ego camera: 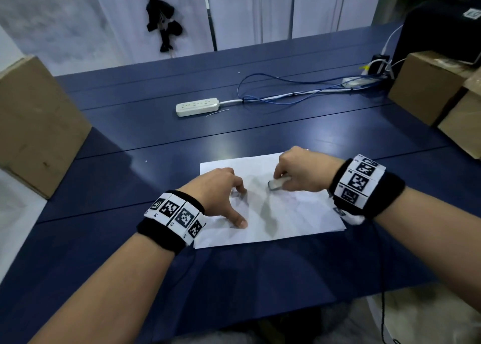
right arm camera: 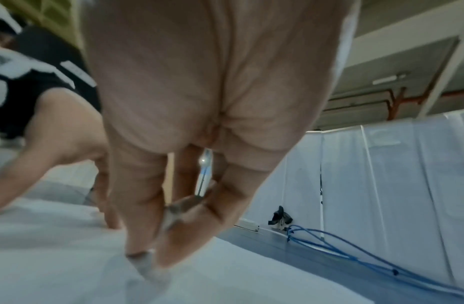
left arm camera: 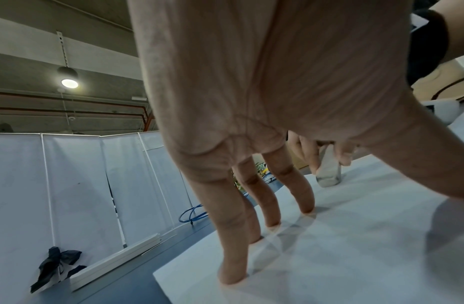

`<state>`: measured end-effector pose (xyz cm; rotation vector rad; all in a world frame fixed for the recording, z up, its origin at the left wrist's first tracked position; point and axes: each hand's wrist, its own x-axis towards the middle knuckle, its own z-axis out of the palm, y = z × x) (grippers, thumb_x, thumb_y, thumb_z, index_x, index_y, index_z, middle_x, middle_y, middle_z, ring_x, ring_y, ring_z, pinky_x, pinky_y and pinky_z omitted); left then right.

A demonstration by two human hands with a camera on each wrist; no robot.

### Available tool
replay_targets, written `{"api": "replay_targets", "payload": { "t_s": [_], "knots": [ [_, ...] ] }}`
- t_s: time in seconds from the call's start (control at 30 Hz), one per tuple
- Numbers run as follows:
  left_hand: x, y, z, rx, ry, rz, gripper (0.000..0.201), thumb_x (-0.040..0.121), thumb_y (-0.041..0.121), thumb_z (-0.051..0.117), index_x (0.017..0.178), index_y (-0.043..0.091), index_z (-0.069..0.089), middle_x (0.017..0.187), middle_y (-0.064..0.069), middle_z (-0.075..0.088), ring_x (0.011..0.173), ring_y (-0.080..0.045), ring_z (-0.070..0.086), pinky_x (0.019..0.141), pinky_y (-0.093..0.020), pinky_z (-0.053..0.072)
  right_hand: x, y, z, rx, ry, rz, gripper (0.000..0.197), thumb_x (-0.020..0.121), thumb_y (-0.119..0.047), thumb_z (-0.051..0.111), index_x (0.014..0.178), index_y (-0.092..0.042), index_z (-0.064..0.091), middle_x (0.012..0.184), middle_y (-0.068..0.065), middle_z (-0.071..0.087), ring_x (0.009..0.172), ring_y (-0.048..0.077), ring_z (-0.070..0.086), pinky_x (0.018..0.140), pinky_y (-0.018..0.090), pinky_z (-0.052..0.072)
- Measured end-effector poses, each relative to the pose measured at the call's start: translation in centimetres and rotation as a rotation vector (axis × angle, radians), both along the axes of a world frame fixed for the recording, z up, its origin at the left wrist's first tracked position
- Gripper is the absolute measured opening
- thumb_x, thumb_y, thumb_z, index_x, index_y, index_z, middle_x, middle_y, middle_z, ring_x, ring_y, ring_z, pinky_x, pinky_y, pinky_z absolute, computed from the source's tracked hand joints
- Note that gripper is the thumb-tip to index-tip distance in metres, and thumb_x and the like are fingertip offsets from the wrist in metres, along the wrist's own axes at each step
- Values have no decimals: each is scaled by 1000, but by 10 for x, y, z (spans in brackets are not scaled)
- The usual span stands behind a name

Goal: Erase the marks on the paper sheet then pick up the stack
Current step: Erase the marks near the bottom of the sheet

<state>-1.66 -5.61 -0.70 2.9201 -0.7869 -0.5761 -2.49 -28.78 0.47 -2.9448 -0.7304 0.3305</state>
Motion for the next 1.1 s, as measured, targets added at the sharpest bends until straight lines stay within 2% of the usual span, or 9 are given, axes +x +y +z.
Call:
{"api": "replay_targets", "payload": {
  "t_s": [0.07, 0.23, 0.33, 0.43, 0.63, 0.73, 0.87, 0.97, 1.1],
  "knots": [
    [0, 0, 0, 0, -3, 2, 75, 56, 63, 87, 119, 34, 63, 113, 11, 49, 99, -9, 45, 78, -30, 41, -1, -2, -3, 11, 1, 4, 22, 84, -34, 63, 97, -22, 76, 88, 1, 70, 88, 22, 63, 72, 37, 56],
    [1, 0, -2, -6, -1, -2, 78, 54, 64, 88, 120, 33, 63, 111, 12, 48, 99, -9, 45, 79, -29, 41, -35, 8, 2, 2, 261, 181, 30, 76, -29, 71, 105, -25, 76, 96, -5, 70, 86, 12, 60, 79, 28, 52],
    [1, 0, -1, -5, 1, -2, 75, 55, 63, 88, 119, 33, 63, 110, 13, 48, 100, -9, 47, 79, -29, 41, -16, 2, 1, 34, 115, 67, 23, 79, -34, 68, 97, -23, 77, 84, -3, 71, 84, 18, 63, 75, 34, 55],
    [0, 1, -1, -7, -2, -1, 73, 56, 62, 88, 119, 34, 63, 111, 13, 48, 99, -8, 45, 79, -29, 42, 2, -11, -5, 39, -23, -75, 19, 85, -36, 66, 89, -20, 75, 64, -9, 55, 73, 20, 56, 66, 36, 56],
    [2, 1, -2, -2, -5, 3, 76, 53, 65, 88, 118, 34, 63, 110, 13, 48, 102, -10, 48, 81, -30, 45, -41, 4, 6, 14, 229, 203, 24, 75, -24, 66, 97, -22, 75, 89, -5, 63, 75, 6, 51, 74, 26, 47],
    [2, 0, -1, 2, 1, 2, 75, 53, 64, 88, 117, 34, 63, 110, 13, 48, 101, -10, 49, 79, -29, 43, -28, 5, 5, 3, 137, 152, 28, 77, -30, 63, 101, -22, 76, 90, -3, 69, 87, 16, 60, 79, 31, 52],
    [-1, 0, 1, -6, 6, 2, 75, 56, 62, 88, 121, 33, 63, 112, 12, 48, 99, -8, 47, 79, -29, 42, -1, -12, -1, 13, -8, -47, 24, 81, -36, 60, 89, -19, 75, 76, 2, 67, 77, 23, 60, 70, 42, 57],
    [0, 1, 0, -14, -2, 9, 76, 55, 63, 88, 120, 32, 64, 111, 13, 48, 98, -9, 48, 77, -28, 41, -20, -6, -2, 63, 118, 64, 38, 74, -47, 57, 95, -23, 76, 86, -3, 71, 78, 13, 59, 76, 32, 54],
    [1, -1, -1, -3, -7, -10, 77, 54, 64, 88, 119, 31, 64, 109, 12, 49, 98, -10, 48, 78, -28, 41, -38, 8, -5, 34, 199, 203, 29, 78, -29, 69, 106, -23, 75, 97, -3, 71, 84, 11, 57, 82, 28, 51]
  ]
}}
